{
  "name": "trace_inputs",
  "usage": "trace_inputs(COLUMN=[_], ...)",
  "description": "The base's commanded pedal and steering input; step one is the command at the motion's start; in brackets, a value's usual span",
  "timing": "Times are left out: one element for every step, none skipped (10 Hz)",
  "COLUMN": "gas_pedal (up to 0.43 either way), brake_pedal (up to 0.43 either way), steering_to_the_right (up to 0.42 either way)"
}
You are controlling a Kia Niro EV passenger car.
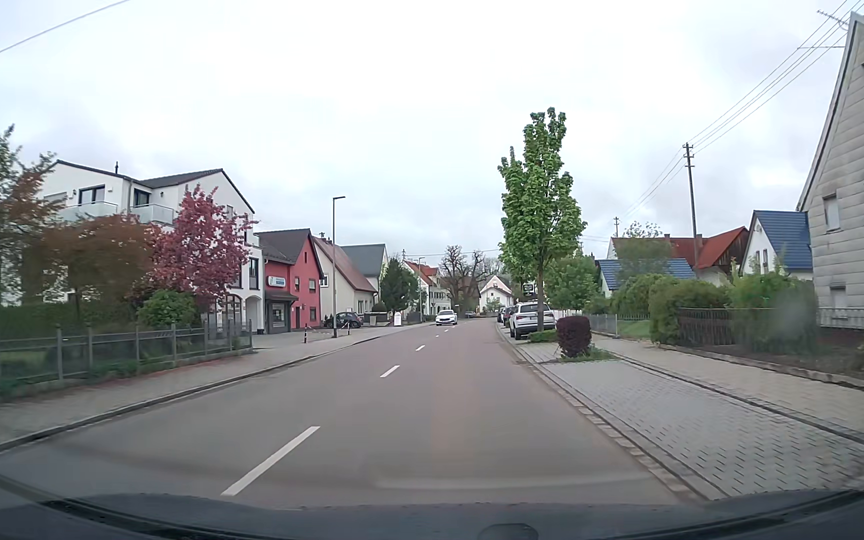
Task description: Follow the waypoints while adhering to traffic rules and regulations
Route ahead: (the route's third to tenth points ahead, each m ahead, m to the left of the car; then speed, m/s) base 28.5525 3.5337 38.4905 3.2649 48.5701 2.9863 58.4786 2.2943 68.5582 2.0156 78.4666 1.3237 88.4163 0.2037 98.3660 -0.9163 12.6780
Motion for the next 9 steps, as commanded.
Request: trace_inputs(gas_pedal=[0.157, 0.157, 0.157, 0.157, 0.157, 0.157, 0.157, 0.157, 0.157], brake_pedal=[0.000, 0.000, 0.000, 0.000, 0.000, 0.000, 0.000, 0.000, 0.000], steering_to_the_right=[0.001, 0.001, 0.001, 0.002, 0.001, 0.001, 0.001, 0.002, 0.001])
